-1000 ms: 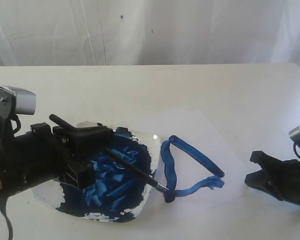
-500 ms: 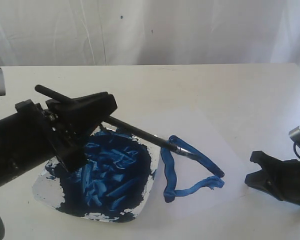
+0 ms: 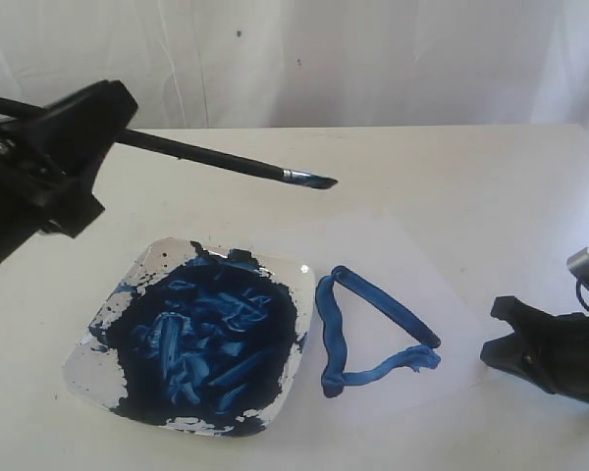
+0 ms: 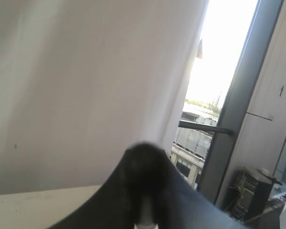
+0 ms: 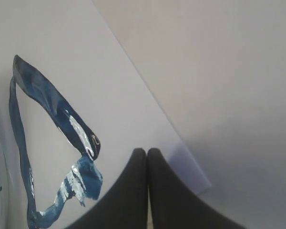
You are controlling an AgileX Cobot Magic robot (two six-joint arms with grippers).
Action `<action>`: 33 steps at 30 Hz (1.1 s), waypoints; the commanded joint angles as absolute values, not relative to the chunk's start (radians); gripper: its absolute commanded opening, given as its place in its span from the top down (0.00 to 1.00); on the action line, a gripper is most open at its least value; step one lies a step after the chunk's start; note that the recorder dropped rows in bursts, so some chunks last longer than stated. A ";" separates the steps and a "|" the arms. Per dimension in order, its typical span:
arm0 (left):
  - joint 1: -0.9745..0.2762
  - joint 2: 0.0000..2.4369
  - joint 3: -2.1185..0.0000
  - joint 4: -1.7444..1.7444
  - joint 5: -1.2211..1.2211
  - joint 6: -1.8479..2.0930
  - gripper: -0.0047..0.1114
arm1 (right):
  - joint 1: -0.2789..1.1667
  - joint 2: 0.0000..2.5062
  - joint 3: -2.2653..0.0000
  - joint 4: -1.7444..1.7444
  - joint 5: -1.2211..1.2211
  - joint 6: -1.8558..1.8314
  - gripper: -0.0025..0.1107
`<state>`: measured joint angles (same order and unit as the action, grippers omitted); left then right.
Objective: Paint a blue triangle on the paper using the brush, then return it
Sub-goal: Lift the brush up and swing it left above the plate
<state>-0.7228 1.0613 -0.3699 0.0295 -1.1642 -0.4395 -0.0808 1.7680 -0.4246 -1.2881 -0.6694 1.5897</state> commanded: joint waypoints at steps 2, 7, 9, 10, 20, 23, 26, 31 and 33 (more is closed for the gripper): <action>-0.721 0.978 -0.362 0.000 -1.129 -0.413 0.96 | -0.079 1.772 -0.428 -1.296 -0.666 1.589 0.98; -0.721 0.896 -0.362 0.000 -1.019 -0.366 0.96 | -0.079 1.772 -0.428 -1.296 -0.666 1.589 0.98; -0.721 0.858 -0.362 0.000 -0.966 -0.353 0.96 | -0.079 1.772 -0.428 -1.296 -0.666 1.589 0.98; -0.721 0.839 -0.362 0.000 -0.940 -0.351 0.96 | -0.079 1.772 -0.428 -1.296 -0.666 1.589 0.98; -0.721 0.695 -0.362 0.097 -0.822 -0.340 0.96 | -0.079 1.772 -0.428 -1.296 -0.666 1.589 0.98; -0.721 0.661 -0.362 0.097 -0.804 -0.342 0.96 | -0.079 1.772 -0.428 -1.296 -0.666 1.589 0.98; -0.721 0.626 -0.362 0.098 -0.760 -0.342 0.96 | -0.079 1.772 -0.428 -1.296 -0.666 1.589 0.98; -0.721 0.570 -0.362 0.130 -0.679 -0.342 0.96 | -0.079 1.772 -0.428 -1.296 -0.666 1.589 0.98; -0.721 0.535 -0.363 0.134 -0.604 -0.340 0.96 | -0.079 1.772 -0.428 -1.296 -0.666 1.589 0.98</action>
<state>-0.7228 0.5677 -0.3699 0.1233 -0.6552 -0.3419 -0.0808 1.7680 -0.4246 -1.2881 -0.6694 1.5897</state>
